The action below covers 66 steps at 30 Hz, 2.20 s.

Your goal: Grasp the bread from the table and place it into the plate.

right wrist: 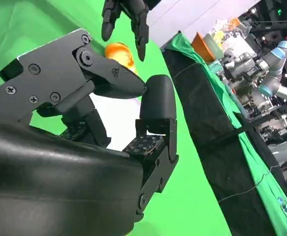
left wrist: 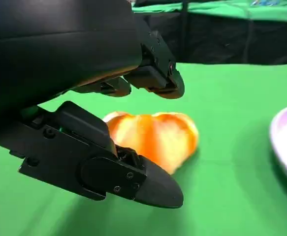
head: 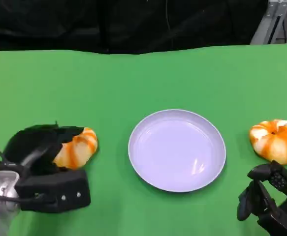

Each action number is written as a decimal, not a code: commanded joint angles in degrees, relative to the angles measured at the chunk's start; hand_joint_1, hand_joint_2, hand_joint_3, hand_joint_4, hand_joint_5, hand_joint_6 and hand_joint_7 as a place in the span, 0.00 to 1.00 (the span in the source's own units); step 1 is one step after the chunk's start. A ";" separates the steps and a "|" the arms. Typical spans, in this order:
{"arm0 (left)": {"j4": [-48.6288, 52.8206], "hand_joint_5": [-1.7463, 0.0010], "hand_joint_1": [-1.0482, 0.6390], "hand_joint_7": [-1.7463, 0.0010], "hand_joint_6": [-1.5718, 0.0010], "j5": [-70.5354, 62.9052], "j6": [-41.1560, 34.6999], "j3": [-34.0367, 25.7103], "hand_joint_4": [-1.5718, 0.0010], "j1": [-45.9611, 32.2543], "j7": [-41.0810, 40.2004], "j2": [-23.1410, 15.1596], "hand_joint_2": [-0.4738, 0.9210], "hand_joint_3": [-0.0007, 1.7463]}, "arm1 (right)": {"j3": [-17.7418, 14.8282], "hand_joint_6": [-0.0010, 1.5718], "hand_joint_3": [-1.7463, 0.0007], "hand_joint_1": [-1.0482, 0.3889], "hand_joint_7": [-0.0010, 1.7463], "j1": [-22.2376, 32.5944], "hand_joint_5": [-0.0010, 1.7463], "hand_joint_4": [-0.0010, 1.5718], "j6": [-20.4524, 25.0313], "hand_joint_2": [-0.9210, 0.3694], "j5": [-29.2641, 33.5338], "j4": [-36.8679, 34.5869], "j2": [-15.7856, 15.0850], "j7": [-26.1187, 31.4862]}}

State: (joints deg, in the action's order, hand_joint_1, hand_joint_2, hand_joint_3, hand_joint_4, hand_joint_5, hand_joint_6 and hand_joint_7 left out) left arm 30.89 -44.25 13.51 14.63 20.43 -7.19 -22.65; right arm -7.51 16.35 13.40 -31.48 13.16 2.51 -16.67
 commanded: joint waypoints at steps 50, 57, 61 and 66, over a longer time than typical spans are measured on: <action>38.13 0.97 0.47 0.98 0.52 4.16 4.29 11.87 0.52 16.85 -14.18 5.63 1.00 0.19 | 0.86 0.53 0.43 0.63 0.79 1.15 0.99 0.54 -1.06 0.24 -0.09 1.51 -0.11 0.73; 36.58 0.39 0.57 0.97 0.27 8.82 9.78 8.15 0.51 15.73 -18.70 5.43 1.00 0.18 | 0.86 0.53 0.43 0.63 0.79 1.03 0.99 0.54 -0.94 0.24 -0.44 1.38 -0.29 0.31; 35.82 0.02 0.59 0.06 0.58 10.65 12.36 6.38 0.52 15.62 -20.76 5.45 0.92 0.37 | 0.87 0.53 0.43 0.63 0.79 1.06 0.99 0.53 -1.07 0.24 -0.05 1.51 -0.18 0.80; 32.64 0.00 0.60 0.00 0.65 10.93 13.80 5.41 0.51 15.64 -21.90 4.81 0.86 0.45 | 0.65 0.53 0.44 0.62 0.79 0.87 0.99 0.53 -0.98 0.23 -0.50 1.15 -0.49 0.19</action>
State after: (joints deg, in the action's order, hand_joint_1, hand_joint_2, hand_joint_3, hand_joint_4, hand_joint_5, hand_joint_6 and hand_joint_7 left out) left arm 65.48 -33.99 26.32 20.85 36.62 -27.52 -16.49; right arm -6.30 17.28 12.42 -31.57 14.11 2.59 -16.34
